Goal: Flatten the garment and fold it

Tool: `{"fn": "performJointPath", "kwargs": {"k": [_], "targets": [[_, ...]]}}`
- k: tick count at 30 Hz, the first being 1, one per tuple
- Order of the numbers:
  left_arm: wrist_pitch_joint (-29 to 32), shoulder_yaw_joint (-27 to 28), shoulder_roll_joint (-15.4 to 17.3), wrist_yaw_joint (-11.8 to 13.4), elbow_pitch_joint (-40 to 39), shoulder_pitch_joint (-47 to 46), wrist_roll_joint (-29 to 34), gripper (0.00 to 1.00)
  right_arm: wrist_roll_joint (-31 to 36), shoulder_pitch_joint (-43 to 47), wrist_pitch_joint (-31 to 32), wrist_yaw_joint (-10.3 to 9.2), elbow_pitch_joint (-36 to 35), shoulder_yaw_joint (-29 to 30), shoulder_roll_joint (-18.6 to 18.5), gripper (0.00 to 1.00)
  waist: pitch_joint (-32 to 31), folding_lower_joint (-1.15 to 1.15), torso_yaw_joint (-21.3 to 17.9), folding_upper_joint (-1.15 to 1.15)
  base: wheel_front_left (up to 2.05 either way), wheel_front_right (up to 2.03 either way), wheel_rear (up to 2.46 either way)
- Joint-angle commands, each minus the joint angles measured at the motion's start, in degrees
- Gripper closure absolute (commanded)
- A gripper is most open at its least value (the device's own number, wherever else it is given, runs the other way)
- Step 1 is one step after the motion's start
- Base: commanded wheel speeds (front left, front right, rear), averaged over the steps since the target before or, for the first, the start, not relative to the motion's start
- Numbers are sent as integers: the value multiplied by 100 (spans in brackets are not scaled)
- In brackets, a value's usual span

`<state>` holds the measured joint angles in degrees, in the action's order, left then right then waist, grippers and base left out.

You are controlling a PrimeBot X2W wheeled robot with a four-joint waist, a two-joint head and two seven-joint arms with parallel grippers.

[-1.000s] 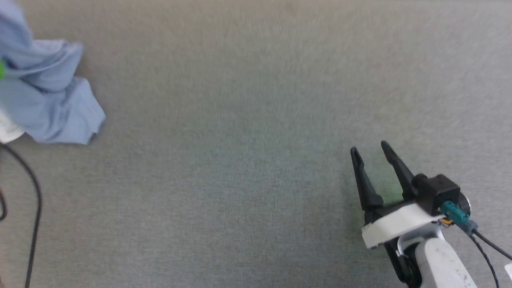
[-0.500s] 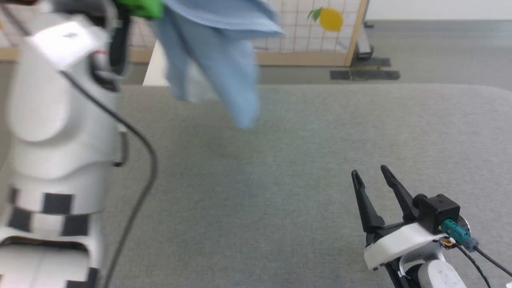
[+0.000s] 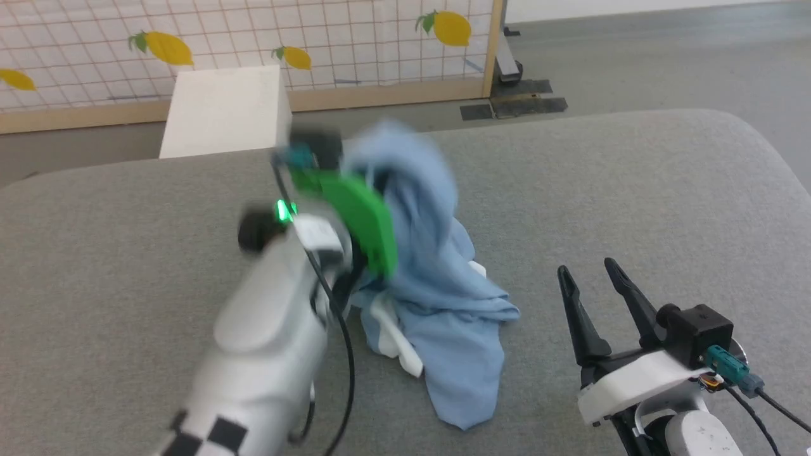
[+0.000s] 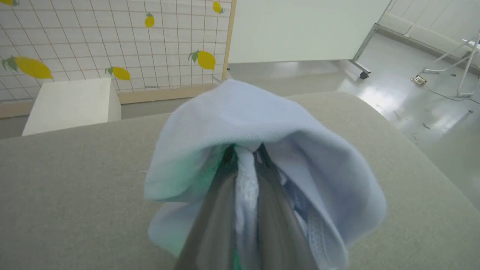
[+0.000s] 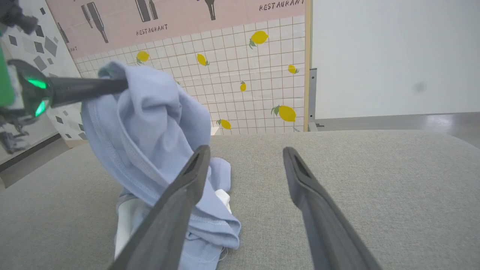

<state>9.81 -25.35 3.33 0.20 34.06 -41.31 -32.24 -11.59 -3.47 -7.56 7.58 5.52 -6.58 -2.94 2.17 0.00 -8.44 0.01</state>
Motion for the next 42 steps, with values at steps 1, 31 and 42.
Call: {"fn": "performJointPath", "kwargs": {"k": [1,31,42], "targets": [[172,-104,-12,39,190,218,-74,100,-31,9,5,-9,-20,-9,6,0,93,0,-81,-1,0,0,0],[-2272,513,940,903,-2211,2830,140,0,46,125,208,-9,-240,13,6,0,-7,0,869,-1,0,0,0],[-2478,1353,691,801,-3130,3580,964,0,60,-442,2227,-9,442,741,6,0,474,0,1304,-1,0,0,0]]}}
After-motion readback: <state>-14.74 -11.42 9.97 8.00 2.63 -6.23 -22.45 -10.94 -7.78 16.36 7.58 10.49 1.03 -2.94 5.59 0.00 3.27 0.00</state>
